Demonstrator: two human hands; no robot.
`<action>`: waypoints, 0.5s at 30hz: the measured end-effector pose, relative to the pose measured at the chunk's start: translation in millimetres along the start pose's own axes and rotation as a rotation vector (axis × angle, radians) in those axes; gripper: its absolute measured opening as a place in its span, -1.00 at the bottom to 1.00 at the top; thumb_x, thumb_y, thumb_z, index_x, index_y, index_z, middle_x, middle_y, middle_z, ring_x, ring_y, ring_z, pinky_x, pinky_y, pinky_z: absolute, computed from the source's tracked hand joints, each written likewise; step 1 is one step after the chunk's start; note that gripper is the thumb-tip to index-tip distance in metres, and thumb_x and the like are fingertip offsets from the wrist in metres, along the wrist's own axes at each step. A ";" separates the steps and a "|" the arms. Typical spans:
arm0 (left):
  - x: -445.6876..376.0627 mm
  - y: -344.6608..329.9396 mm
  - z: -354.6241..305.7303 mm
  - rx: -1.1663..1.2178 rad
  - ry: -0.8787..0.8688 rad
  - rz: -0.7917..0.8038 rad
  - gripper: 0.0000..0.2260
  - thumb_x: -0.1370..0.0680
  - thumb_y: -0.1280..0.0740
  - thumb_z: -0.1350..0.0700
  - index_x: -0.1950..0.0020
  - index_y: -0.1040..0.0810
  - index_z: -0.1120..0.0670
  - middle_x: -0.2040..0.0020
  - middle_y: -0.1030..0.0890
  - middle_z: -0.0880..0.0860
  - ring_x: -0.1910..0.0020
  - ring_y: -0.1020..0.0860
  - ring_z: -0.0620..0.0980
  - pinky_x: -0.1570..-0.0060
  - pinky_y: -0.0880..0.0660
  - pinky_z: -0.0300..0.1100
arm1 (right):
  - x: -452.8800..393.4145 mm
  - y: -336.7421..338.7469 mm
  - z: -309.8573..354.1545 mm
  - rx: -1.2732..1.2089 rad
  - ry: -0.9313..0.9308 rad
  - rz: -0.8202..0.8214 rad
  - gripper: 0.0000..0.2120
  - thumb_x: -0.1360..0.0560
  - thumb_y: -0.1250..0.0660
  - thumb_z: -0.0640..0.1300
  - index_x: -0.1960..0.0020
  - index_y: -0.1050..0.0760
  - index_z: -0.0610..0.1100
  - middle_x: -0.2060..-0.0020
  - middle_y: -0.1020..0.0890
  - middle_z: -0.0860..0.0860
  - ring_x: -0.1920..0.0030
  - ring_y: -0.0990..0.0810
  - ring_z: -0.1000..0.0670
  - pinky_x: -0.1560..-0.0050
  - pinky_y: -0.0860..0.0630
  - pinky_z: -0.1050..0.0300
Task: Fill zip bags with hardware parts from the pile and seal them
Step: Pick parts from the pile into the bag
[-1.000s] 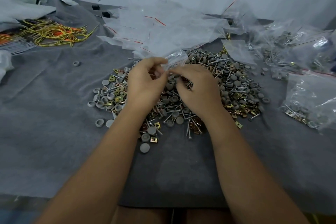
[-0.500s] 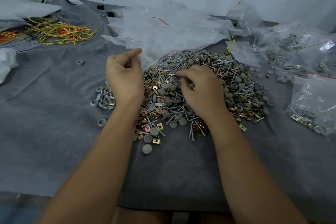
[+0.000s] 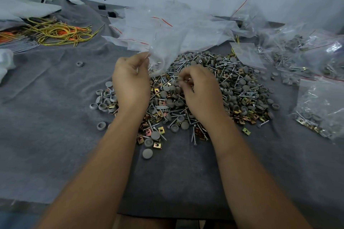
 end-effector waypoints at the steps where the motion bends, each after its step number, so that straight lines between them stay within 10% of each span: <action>1: 0.0 1.5 -0.1 -0.022 -0.039 -0.025 -0.79 -0.63 -0.29 0.10 -0.20 -0.64 -0.05 -0.07 -0.58 0.02 0.06 -0.53 -0.28 -0.05 -0.45 -0.42 | -0.2 1.4 0.8 -0.096 -0.037 -0.050 -0.91 -0.50 -0.37 -0.26 0.04 -0.52 -0.10 0.11 -0.53 0.09 0.08 -0.48 0.11 0.07 -0.40 0.30; 6: -0.8 9.7 -4.0 -0.130 -0.218 -0.192 -0.75 -0.62 -0.25 0.22 -0.25 -0.61 0.10 0.01 -0.36 0.05 0.19 -0.35 -0.23 0.05 -0.26 -0.58 | 0.5 5.8 6.5 -0.471 -0.158 -0.065 -0.79 -0.47 -0.40 -0.29 0.13 -0.49 0.00 0.21 -0.57 0.15 0.19 -0.53 0.28 0.19 -0.43 0.48; 15: 5.9 -9.1 -1.3 -0.515 -0.244 0.348 -0.73 -0.58 -0.31 0.09 -0.28 -0.57 0.01 -0.03 -0.64 0.06 0.04 -0.58 0.07 0.11 -0.41 -0.15 | 2.6 -2.6 10.5 -0.534 -0.141 0.055 -0.83 -0.45 -0.42 -0.32 0.12 -0.53 -0.07 0.22 -0.63 0.10 0.19 -0.59 0.18 0.16 -0.51 0.37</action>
Point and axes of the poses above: each hand's wrist, its own x-axis away from the middle knuckle, its own y-axis out of the back of the hand, z = x × y, the point moved 1 cm from there along -x, towards the middle knuckle
